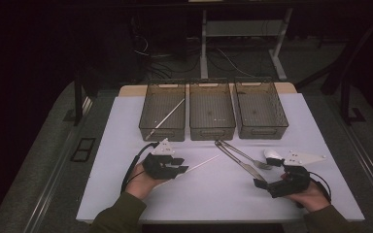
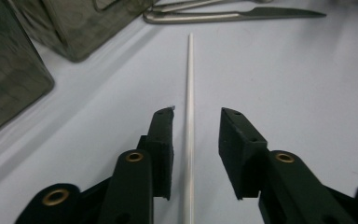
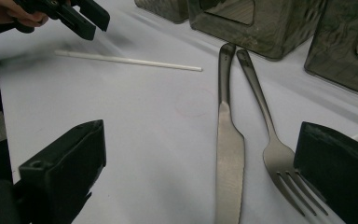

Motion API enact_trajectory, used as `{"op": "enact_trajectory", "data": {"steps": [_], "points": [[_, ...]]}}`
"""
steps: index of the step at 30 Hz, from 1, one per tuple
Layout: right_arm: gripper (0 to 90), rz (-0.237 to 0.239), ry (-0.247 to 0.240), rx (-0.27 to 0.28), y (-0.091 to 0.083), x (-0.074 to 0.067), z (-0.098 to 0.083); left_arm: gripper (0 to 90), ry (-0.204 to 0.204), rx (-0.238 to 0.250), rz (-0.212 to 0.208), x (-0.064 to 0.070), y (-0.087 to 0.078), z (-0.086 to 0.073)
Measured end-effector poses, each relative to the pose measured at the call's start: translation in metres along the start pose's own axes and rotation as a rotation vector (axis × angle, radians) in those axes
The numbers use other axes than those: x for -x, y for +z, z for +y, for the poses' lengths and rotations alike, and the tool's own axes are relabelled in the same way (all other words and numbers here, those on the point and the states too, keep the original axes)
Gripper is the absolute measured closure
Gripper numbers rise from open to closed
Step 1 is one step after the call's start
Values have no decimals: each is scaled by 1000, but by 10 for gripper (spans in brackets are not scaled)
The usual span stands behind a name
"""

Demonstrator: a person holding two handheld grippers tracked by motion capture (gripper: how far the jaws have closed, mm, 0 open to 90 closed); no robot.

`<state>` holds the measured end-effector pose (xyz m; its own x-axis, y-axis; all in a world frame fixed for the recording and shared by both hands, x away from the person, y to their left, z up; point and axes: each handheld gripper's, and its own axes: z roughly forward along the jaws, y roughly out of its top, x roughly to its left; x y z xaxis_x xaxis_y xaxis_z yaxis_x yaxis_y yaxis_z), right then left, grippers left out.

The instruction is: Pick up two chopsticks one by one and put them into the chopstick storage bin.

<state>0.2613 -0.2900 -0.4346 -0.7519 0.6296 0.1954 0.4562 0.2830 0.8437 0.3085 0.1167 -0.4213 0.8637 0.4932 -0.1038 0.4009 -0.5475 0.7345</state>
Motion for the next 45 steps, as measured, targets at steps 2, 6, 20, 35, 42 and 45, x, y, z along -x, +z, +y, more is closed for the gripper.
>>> {"op": "enact_trajectory", "data": {"steps": [2,6,20,35,42,45], "points": [[23,0,-1,-1,0,0,0,684,2,-14,3,-1,3,0],[23,0,-1,-4,0,0,0,713,-3,-45,1,-2,8,0],[23,-2,-3,-5,0,0,0,768,14,-119,-2,0,26,1],[23,-1,-1,-5,0,0,0,818,53,-172,12,0,30,3],[23,-1,7,-3,0,1,0,844,58,-197,11,0,31,7],[23,-1,7,-3,0,1,0,847,66,-209,19,2,31,8]]}}
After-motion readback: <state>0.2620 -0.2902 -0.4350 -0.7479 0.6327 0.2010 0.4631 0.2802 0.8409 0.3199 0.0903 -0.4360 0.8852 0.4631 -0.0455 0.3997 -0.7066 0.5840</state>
